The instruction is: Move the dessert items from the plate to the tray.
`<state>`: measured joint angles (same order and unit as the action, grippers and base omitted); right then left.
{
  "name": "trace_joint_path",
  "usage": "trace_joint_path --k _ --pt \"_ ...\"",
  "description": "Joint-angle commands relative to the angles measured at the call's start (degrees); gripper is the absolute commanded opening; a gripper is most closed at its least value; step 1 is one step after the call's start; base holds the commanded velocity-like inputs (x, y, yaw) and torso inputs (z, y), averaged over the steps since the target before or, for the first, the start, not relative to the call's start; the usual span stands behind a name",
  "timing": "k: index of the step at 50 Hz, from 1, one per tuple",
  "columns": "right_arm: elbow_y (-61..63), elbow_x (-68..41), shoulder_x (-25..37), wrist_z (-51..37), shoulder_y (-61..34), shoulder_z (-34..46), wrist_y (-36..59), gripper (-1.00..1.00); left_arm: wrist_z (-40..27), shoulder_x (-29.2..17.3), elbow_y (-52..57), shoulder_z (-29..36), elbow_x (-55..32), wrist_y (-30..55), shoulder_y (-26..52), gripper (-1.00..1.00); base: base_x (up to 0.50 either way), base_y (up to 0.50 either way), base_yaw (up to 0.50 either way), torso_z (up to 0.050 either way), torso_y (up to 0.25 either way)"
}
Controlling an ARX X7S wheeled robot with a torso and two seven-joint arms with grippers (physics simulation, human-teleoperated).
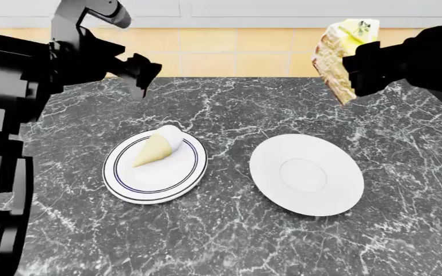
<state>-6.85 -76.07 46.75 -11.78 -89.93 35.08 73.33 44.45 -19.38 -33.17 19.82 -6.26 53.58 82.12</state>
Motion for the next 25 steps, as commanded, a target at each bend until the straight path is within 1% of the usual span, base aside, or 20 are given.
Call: trace_joint_path --k 1,14,22,25 --pt "-0.8 1.8 0.0 0.9 -0.2 0.6 -1.0 -1.00 7.4 -1.8 9.8 1.2 -3.9 8.3 -6.3 1.00 0.00 0.00 0.00 0.000 0.000" --pt "-1.1 2.7 -0.1 1.2 -0.6 1.2 -1.5 -1.00 8.0 -3.0 11.1 2.6 -4.0 7.6 -9.3 1.00 0.00 0.00 0.00 0.000 0.000" --pt "-1.3 3.0 -0.1 1.5 -0.7 1.5 -1.8 -1.00 8.5 -3.9 13.7 3.2 -4.5 8.2 -11.8 1.00 0.00 0.00 0.00 0.000 0.000" --pt "-1.3 3.1 -0.2 1.5 -0.7 1.6 -1.9 -1.00 8.1 -3.8 12.7 3.6 -4.1 6.8 -12.6 1.00 0.00 0.00 0.00 0.000 0.000"
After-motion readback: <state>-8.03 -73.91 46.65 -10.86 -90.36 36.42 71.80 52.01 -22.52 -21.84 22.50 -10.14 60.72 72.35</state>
